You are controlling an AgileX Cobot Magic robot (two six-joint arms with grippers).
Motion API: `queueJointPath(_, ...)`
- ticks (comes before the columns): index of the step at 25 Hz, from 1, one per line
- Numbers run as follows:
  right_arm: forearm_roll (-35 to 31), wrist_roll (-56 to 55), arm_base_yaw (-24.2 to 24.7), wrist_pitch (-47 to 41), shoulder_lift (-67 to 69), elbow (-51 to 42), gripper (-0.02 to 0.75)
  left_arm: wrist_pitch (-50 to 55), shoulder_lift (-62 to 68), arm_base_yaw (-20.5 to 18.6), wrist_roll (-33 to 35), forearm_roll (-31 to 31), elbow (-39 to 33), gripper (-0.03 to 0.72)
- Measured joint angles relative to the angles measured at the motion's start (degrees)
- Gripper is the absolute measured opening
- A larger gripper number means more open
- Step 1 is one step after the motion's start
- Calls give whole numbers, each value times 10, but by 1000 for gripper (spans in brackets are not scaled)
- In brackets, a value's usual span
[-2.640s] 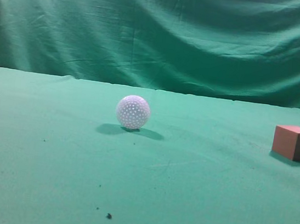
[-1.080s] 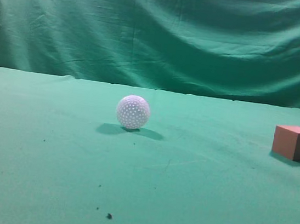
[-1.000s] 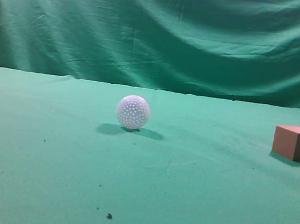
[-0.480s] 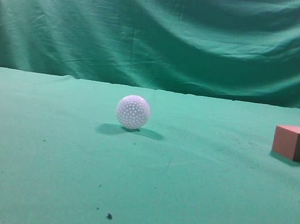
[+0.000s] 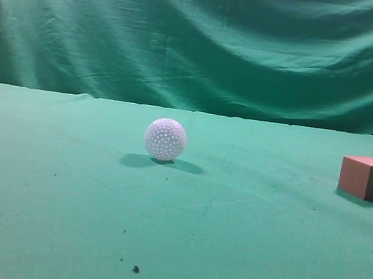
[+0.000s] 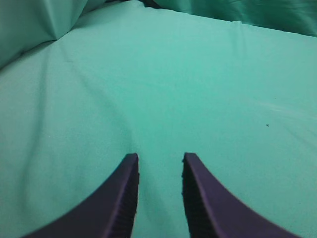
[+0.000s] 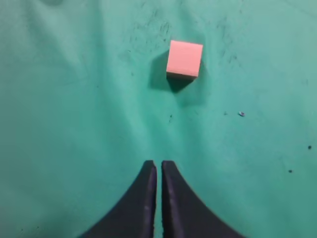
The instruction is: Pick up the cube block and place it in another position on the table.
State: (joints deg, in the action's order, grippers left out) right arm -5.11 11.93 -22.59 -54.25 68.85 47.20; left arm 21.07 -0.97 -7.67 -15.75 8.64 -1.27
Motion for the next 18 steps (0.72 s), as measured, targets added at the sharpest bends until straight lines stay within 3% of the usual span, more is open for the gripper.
queueJointPath(1,0,0,0,14,23,1,50,0,0,0,0,0,0,235)
queueJointPath(8,4,0,0,103,142,2,512,0,0,0,0,0,0,235)
queueJointPath(10,5,0,0,125,167,3,578,0,0,0,0,0,0,235)
queueJointPath(15,14,-14,0,195,221,6,568,0,0,0,0,0,0,235)
queueJointPath(18,26,-16,0,224,247,6,456,0,0,0,0,0,0,235)
